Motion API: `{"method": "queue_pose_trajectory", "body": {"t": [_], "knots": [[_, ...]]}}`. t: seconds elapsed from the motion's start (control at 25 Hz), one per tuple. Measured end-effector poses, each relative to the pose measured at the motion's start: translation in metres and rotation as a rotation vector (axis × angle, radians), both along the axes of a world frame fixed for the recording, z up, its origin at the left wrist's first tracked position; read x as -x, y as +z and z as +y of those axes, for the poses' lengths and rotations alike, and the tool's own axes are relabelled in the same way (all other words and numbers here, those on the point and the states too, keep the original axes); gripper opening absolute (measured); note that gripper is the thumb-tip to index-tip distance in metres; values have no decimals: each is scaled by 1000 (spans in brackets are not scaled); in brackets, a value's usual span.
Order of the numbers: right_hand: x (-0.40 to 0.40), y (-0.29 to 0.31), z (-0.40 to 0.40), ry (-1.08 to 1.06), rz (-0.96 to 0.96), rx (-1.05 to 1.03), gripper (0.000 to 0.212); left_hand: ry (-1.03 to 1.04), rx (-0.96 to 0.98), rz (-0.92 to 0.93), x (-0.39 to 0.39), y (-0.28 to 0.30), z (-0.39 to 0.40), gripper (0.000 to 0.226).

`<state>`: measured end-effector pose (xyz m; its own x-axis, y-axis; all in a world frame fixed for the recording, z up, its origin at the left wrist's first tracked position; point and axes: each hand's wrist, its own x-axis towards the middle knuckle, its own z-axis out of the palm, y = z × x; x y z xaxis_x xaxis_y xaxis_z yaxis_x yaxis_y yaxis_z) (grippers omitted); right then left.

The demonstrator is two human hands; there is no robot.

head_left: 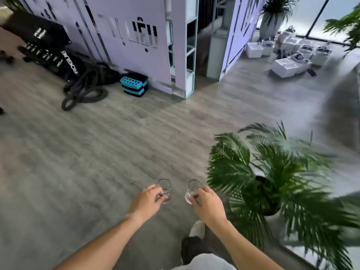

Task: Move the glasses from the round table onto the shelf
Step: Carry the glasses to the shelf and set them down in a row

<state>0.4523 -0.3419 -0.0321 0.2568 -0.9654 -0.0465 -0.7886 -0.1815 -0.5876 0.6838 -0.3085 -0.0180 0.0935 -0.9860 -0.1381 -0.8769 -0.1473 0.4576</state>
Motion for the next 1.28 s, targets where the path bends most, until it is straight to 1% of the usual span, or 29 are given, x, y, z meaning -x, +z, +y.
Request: {"method": "queue_pose_trajectory", "body": {"t": [0.12, 0.24, 0.4, 0.6, 0.68, 0.76, 0.92, 1.0, 1.12, 1.28], "knots": [[6, 15, -98, 19, -27, 30, 22, 18, 25, -4, -4, 11, -91, 26], [19, 29, -197, -12, -51, 56, 21, 17, 54, -5, -2, 25, -190, 32], [34, 29, -313, -49, -42, 60, 24, 8, 67, -20, 14, 35, -317, 21], [45, 11, -476, -123, -4, 53, 25, -55, 71, 33, 27, 10, -502, 28], [52, 6, -544, -164, -4, 30, 24, -92, 45, 50, 32, 3, -584, 29], [59, 6, -602, -214, -14, 20, 25, -153, 29, 31, 41, 7, -662, 27], [79, 15, -714, -393, -66, 9, 23, -259, 28, 24, 70, 19, -814, 22], [91, 14, -769, -434, -84, 11, 22, -292, 21, 37, 89, 16, -885, 24], [112, 8, -861, -436, -69, 3, 22, -295, 15, 59, 116, 5, -982, 25], [142, 4, -1009, -324, -92, -2, 24, -235, 27, 69, 148, -7, -1113, 28]]}}
